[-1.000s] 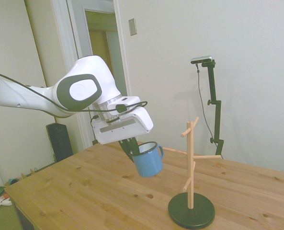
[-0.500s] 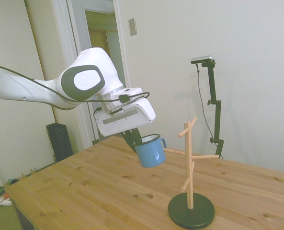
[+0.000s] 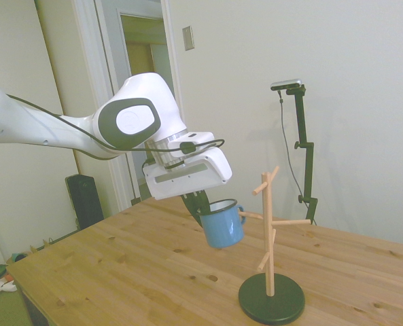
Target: Hang the mug
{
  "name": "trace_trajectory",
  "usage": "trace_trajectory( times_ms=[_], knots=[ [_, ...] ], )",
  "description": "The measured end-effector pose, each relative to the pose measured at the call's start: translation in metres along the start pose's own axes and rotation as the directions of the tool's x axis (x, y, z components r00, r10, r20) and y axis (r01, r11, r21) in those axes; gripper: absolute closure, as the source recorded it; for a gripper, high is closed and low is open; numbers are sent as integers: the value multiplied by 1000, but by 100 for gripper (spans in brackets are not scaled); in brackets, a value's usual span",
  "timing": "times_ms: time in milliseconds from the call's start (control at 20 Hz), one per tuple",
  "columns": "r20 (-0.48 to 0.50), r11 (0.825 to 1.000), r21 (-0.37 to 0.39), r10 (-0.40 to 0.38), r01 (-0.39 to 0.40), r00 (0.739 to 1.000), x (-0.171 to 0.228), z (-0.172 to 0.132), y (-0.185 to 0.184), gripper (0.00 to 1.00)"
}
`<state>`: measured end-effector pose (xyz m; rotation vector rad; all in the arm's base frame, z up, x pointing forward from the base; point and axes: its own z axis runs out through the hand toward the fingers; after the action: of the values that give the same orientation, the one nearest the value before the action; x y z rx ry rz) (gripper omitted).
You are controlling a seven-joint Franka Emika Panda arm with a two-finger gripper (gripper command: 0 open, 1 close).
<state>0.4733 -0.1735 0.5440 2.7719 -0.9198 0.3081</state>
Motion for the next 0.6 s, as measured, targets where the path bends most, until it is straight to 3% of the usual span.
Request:
trace_trajectory(
  times_ms=[600],
  knots=[
    [22,1000,-1,14,-14,1000,3,11,7,0]
  ],
)
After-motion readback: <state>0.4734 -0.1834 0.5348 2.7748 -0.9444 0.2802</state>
